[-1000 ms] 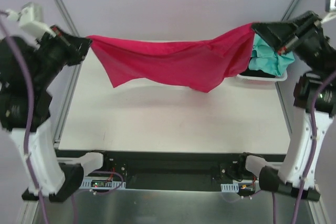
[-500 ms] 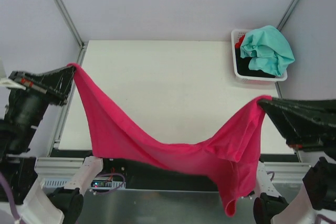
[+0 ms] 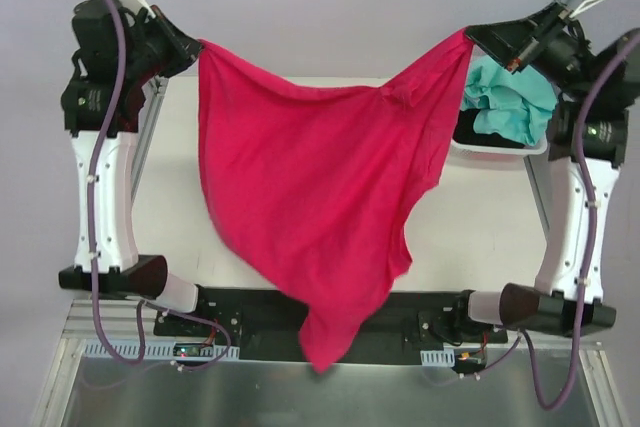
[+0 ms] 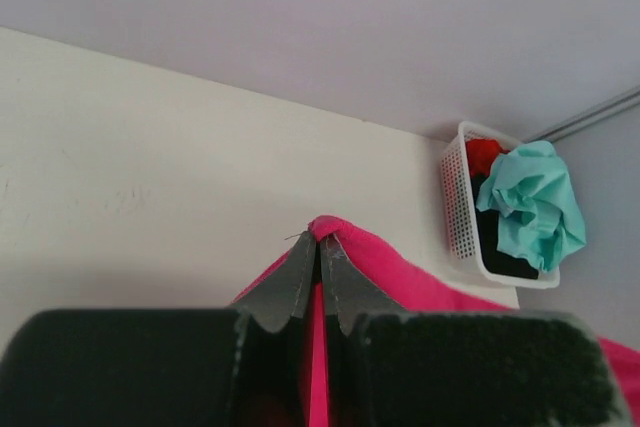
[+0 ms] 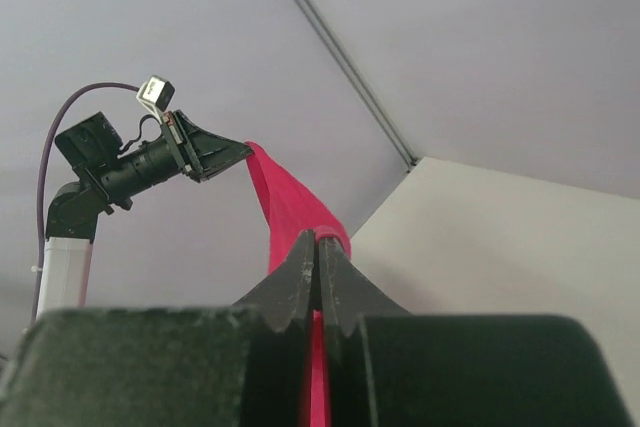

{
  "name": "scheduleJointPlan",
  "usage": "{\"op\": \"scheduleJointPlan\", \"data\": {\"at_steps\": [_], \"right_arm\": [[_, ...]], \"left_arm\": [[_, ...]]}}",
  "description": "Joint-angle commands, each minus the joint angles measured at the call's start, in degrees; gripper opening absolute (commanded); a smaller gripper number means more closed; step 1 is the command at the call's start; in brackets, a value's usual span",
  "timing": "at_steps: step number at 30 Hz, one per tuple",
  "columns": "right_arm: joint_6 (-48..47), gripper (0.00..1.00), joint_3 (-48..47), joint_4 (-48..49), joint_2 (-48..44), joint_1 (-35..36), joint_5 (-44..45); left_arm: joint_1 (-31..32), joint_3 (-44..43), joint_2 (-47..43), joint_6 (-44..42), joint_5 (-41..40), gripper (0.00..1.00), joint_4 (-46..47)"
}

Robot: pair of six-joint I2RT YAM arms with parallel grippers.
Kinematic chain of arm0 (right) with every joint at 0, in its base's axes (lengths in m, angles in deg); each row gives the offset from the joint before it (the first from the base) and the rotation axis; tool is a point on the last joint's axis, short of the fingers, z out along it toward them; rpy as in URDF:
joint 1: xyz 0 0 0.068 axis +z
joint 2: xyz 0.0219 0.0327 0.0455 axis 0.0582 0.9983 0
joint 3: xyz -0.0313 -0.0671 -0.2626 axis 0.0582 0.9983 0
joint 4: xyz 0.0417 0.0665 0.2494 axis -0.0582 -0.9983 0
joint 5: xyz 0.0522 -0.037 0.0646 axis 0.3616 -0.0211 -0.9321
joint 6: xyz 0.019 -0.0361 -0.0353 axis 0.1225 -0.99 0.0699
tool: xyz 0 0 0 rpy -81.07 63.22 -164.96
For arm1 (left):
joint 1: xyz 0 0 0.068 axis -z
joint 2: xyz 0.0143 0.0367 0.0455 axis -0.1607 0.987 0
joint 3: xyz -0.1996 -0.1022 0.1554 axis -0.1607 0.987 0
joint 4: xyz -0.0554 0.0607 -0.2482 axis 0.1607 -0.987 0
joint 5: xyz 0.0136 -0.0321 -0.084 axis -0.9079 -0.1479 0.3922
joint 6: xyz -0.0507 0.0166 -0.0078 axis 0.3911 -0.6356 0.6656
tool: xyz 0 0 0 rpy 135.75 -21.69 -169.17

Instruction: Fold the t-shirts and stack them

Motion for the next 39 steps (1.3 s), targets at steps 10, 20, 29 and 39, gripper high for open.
{"op": "scheduleJointPlan", "data": {"at_steps": [10,20,29,39], "right_arm": [[-1.7,0.01,-3.6,13.3,14.7,1.2,1.0],[0.5,0.01,-0.1,18.7,7.4,1.3,-0.7],[2.2,0.36,27.3,14.2,-13.7,1.9,2.2],[-8.0,0.96,25.2,-3.1,-15.9,4.7,7.7]], "left_arm": [[0.4,-20.1,21.9,0.0,-2.4,0.00,9.7],[1.1,-0.5,5.7,0.9,0.8,0.00,18.7],[1.1,39.4,-27.7,4.0,-4.3,0.14,19.0],[1.1,36.7,-29.8,1.5,-7.4,0.99,5.3]]}}
